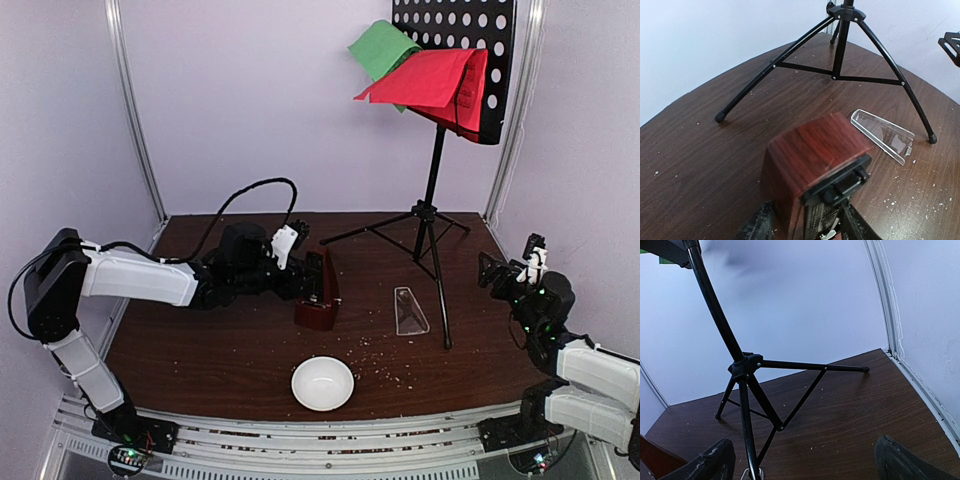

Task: Pack up the instrument practice props

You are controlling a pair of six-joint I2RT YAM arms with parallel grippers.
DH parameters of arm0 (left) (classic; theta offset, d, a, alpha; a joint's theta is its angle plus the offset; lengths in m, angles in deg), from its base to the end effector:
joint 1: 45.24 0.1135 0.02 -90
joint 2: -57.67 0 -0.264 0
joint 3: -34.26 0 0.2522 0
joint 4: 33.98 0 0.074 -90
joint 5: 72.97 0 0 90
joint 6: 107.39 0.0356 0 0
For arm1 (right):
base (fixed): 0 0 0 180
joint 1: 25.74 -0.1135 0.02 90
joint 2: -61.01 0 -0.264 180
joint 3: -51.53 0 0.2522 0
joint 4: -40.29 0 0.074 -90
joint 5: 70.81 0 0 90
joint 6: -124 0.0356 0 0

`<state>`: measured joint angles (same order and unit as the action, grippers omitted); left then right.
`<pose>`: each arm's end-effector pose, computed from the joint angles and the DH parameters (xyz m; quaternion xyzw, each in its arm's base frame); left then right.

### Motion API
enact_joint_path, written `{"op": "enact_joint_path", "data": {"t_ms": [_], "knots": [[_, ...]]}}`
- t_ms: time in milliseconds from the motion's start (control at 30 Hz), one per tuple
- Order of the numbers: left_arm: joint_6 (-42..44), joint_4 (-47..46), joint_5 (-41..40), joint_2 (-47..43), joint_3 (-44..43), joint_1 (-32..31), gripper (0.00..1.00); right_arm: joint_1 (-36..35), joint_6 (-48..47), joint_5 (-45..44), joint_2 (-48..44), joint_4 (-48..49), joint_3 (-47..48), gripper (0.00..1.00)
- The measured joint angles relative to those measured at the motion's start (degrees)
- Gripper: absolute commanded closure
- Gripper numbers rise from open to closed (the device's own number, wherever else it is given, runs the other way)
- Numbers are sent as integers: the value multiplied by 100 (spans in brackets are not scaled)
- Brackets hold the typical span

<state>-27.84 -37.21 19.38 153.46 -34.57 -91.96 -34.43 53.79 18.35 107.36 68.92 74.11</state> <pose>0.2538 -0.2716 0.2177 0.2712 0.7921 -0.2766 0.4717 0.1758 0.0263 0.2122 0.0708 0.6728 0.1763 0.7150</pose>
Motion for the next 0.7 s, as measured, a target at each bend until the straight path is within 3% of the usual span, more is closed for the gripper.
{"op": "enact_joint_path", "data": {"t_ms": [467,567,700], "knots": [[2,-9,26,2,0,0,56,0,0,0,0,13,0,0],[0,-11,35,2,0,0,50,0,-2,-2,0,15,0,0],[-66,-199,46,-20,109,0,33,0,-9,-4,-31,15,-9,0]]}}
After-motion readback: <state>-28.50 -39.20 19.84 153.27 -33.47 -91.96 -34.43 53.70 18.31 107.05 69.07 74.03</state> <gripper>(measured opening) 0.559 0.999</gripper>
